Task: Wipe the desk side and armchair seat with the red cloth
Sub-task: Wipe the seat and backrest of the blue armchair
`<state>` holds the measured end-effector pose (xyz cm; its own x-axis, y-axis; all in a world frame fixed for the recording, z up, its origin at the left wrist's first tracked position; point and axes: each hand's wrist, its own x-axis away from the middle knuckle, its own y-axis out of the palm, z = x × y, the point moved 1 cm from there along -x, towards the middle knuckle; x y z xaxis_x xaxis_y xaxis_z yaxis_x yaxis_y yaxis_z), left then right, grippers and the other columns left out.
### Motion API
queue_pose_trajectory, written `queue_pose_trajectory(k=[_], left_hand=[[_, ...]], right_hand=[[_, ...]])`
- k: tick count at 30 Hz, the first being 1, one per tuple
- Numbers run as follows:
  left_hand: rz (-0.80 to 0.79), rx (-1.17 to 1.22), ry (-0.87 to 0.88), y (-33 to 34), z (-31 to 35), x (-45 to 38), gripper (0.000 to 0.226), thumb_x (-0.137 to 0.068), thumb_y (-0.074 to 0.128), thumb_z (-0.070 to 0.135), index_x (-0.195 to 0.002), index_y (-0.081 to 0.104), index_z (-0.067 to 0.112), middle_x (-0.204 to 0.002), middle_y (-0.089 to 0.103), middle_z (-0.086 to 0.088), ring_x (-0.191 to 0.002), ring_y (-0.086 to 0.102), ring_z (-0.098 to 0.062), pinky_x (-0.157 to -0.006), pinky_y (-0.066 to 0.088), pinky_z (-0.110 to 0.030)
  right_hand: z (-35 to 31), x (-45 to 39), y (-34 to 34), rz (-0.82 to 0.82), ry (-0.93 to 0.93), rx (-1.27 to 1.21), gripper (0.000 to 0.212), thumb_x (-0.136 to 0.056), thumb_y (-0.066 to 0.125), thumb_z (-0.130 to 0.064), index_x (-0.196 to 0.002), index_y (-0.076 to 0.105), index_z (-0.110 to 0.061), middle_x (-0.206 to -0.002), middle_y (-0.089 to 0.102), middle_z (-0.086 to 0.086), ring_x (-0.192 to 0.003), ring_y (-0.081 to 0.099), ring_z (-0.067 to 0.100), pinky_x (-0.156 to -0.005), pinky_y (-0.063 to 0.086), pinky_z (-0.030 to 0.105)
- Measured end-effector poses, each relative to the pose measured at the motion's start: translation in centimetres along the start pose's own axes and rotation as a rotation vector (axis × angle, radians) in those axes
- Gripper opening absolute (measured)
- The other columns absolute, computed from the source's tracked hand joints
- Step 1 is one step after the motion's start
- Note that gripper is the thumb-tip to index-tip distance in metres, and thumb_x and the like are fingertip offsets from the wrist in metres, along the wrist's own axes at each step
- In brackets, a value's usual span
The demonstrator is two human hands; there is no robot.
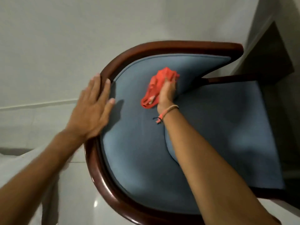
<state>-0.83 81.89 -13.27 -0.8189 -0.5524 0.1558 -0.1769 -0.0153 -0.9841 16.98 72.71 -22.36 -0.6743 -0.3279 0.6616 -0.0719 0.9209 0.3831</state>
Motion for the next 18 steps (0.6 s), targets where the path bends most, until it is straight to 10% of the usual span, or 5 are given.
queue_pose_trajectory(k=[3, 9, 13, 18], left_hand=[[0.085, 0.034, 0.043, 2.2, -0.4, 0.1, 0.069, -0.103, 0.012, 0.044, -0.161, 0.016, 0.008, -0.171, 0.006, -0.020, -0.160, 0.005, -0.035, -0.131, 0.016, -0.050], [0.128, 0.090, 0.050, 2.8, -0.8, -0.2, 0.068, -0.104, 0.010, 0.048, -0.163, 0.010, 0.015, -0.173, 0.006, -0.015, -0.161, 0.004, -0.029, -0.131, 0.009, -0.055], [0.111, 0.073, 0.037, 2.5, -0.7, -0.1, 0.069, -0.104, 0.008, 0.052, -0.163, 0.006, 0.018, -0.173, 0.003, -0.013, -0.161, 0.001, -0.027, -0.131, 0.006, -0.057], [0.129, 0.116, 0.030, 2.6, -0.7, -0.1, 0.069, -0.104, 0.008, 0.051, -0.163, 0.010, 0.017, -0.173, 0.007, -0.013, -0.161, 0.004, -0.028, -0.129, 0.010, -0.058]], right_hand=[[4.2, -0.6, 2.4, 0.175, -0.103, 0.525, 0.062, -0.104, 0.047, -0.019, -0.157, 0.024, 0.000, -0.166, 0.023, 0.023, -0.154, 0.023, 0.034, -0.127, 0.012, 0.037], [13.0, 6.3, -5.3, -0.313, -0.204, 1.627, 0.072, -0.100, 0.054, -0.034, -0.159, 0.021, -0.007, -0.168, 0.015, 0.020, -0.157, 0.008, 0.039, -0.128, 0.008, 0.057], [12.8, 9.0, -14.7, -0.144, 0.506, 1.071, 0.046, -0.106, 0.042, -0.015, -0.150, 0.041, -0.001, -0.161, 0.035, 0.022, -0.151, 0.030, 0.033, -0.123, 0.020, 0.034], [13.4, 8.9, -12.7, -0.132, 0.392, 1.035, 0.047, -0.102, 0.047, -0.046, -0.134, 0.064, -0.016, -0.146, 0.059, 0.011, -0.140, 0.050, 0.029, -0.121, 0.034, 0.035]])
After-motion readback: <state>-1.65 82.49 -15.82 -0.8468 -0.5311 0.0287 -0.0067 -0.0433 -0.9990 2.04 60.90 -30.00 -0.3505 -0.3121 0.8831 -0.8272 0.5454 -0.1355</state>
